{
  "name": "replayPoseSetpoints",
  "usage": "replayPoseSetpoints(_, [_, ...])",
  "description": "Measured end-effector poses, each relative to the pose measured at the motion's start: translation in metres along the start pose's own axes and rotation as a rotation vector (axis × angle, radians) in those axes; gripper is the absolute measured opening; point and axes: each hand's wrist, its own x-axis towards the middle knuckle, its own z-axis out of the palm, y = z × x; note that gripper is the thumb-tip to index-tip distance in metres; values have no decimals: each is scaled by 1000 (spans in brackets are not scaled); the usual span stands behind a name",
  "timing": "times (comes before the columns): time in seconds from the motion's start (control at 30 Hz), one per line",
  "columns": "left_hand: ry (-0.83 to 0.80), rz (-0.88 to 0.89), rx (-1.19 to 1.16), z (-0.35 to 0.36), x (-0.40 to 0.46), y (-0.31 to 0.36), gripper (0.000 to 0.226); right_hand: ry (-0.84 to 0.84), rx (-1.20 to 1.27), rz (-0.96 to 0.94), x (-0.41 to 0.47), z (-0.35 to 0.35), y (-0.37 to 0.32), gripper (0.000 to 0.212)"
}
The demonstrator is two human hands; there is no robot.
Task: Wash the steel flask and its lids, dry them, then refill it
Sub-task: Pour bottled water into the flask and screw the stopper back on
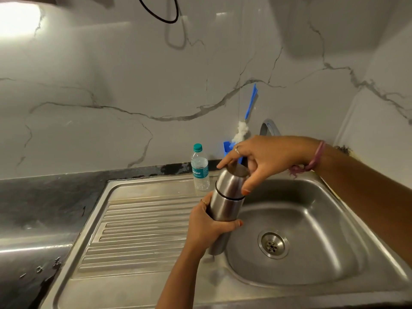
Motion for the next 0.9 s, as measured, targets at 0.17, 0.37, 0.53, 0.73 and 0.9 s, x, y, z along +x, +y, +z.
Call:
replayPoseSetpoints(0.17, [-22, 4, 0, 2, 0, 3, 68, 268, -281, 184, 10, 15, -8, 66])
replayPoseSetpoints(0.37, [-3, 11, -8, 3, 1, 0, 74, -107, 68, 32, -3, -5, 2, 80])
replayPoseSetpoints(0.53, [-9, 1, -3, 3, 0, 1, 71, 93, 17, 89, 2, 8, -4, 63])
replayPoseSetpoints(0.73, [-30, -10, -39, 7, -2, -2, 66, 251, -32, 212, 2, 25, -17, 55])
replayPoseSetpoints(0.9, [-18, 18, -31, 10, -4, -2, 66, 320, -13, 273, -2, 34, -22, 60])
